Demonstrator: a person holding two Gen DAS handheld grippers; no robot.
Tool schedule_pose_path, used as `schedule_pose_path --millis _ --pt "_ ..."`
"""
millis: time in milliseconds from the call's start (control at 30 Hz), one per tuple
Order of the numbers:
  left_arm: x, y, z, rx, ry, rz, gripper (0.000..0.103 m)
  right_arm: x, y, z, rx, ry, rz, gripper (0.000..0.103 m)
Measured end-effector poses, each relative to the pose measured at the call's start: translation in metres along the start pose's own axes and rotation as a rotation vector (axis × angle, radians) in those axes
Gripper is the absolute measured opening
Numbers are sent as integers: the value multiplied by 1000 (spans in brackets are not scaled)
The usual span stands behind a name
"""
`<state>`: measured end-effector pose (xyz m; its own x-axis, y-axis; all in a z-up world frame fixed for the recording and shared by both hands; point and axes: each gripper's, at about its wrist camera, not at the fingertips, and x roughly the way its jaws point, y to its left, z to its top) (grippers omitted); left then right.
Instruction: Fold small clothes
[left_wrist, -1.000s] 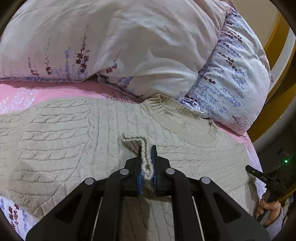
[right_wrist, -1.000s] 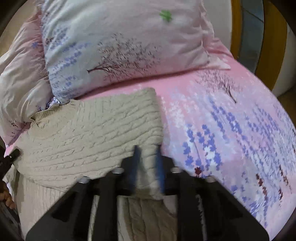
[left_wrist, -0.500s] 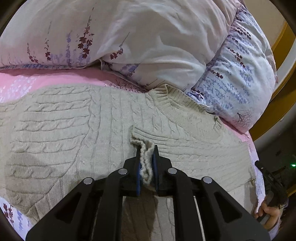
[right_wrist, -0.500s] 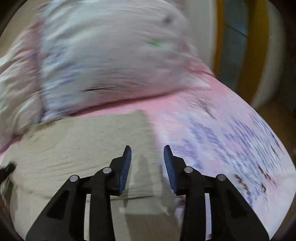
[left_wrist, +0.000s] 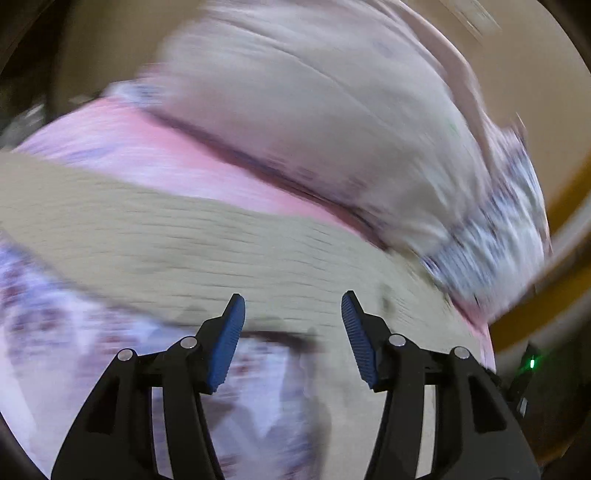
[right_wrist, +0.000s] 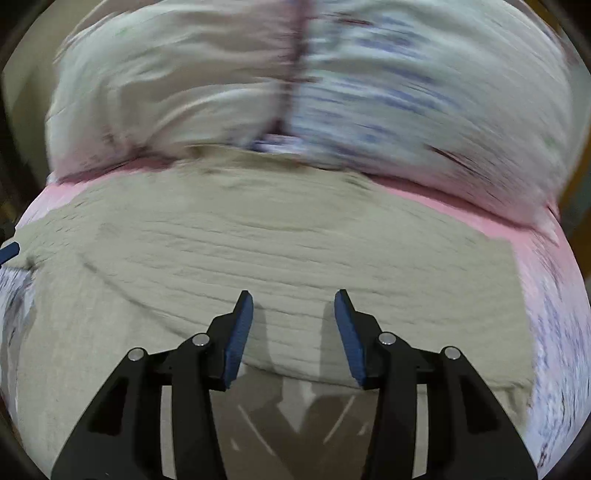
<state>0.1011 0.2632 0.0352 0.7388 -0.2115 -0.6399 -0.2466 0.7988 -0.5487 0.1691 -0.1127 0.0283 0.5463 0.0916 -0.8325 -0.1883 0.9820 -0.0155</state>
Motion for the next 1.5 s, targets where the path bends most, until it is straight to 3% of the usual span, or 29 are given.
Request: schedule_pose_path --millis 133,233,400,533,767,933,1100,1333,1500 --pt "-27 57 9 -156 -42 74 55 7 44 14 -81 -12 42 53" --pt "-37 87 10 -265 -49 88 54 18 68 19 -132 7 40 57" --pt "-35 115 14 -396 -64 94 54 26 66 21 -101 32 44 63" --pt "-35 131 20 -469 -101 71 46 23 56 22 -62 47 69 67" --pt "-33 158 27 -594 -158 70 19 15 53 17 -43 45 91 68" --pt "-32 152 30 -568 -176 113 8 9 48 13 -40 44 108 69" --pt "-39 120 41 -472 -229 93 7 2 35 9 -17 38 113 69" --pt "-31 5 49 -218 -234 -104 7 -12 2 6 48 6 104 69" --pt "8 -96 24 -48 -120 -279 7 -18 -23 1 105 -7 89 69"
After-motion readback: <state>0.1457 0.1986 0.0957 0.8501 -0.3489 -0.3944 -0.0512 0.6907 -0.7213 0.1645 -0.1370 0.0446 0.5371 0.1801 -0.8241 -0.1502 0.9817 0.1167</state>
